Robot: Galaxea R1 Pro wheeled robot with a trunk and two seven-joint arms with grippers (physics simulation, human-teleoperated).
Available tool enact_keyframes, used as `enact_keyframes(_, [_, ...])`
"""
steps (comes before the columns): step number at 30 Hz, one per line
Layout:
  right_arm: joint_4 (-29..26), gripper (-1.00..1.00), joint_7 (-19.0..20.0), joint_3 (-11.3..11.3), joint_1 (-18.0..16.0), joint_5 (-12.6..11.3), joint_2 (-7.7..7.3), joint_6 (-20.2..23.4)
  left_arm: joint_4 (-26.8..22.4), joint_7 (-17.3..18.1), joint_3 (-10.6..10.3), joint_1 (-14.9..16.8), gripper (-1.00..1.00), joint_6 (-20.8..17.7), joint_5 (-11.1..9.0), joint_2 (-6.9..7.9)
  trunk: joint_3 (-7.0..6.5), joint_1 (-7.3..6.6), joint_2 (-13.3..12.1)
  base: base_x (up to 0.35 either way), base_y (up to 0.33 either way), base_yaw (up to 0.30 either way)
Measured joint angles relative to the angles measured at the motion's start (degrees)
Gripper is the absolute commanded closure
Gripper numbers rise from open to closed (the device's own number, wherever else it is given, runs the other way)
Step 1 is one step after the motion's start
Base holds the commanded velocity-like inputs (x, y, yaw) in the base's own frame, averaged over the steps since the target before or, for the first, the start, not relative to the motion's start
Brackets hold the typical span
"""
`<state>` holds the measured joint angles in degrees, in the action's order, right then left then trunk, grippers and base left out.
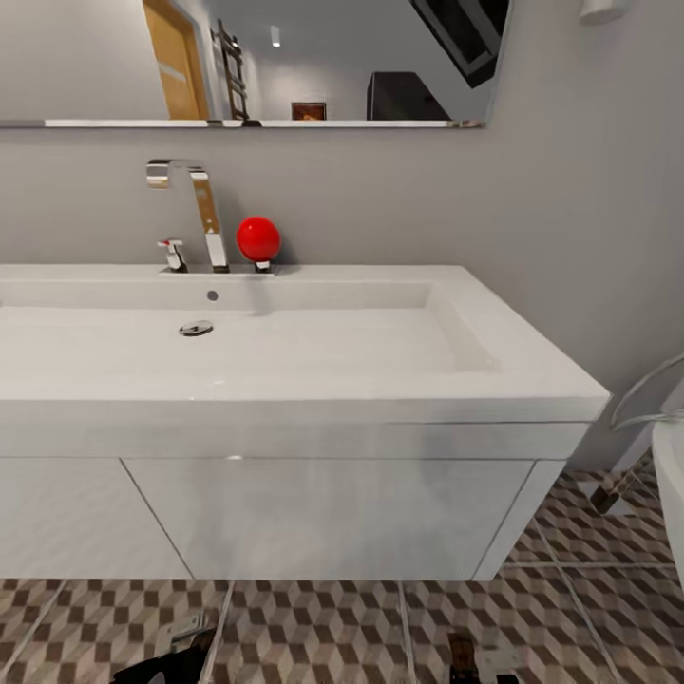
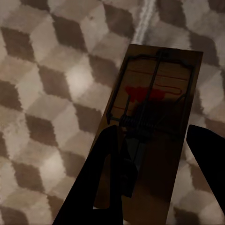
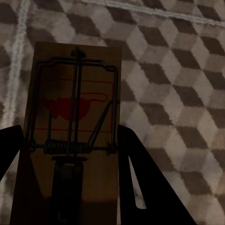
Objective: Take the four mousetraps from the cabinet in the bathroom and place them on the bathroom floor. Make sure all four end up on the same floor surface, and ensure that at least two of them are either under or directly next to the same bathroom sink.
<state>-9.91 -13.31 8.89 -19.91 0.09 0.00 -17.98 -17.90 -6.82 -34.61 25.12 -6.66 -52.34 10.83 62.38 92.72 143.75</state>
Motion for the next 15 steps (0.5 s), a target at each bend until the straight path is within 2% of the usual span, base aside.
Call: enact_keyframes(15, [-1.05, 1.0, -0.08, 0.03, 0.0, 0.14, 0.0, 0.1, -0.01, 0.0, 0.0, 0.0, 1.0, 0.0, 0.0, 0.0, 3.33, 0.39, 0.2, 0.0, 0.0, 0.0])
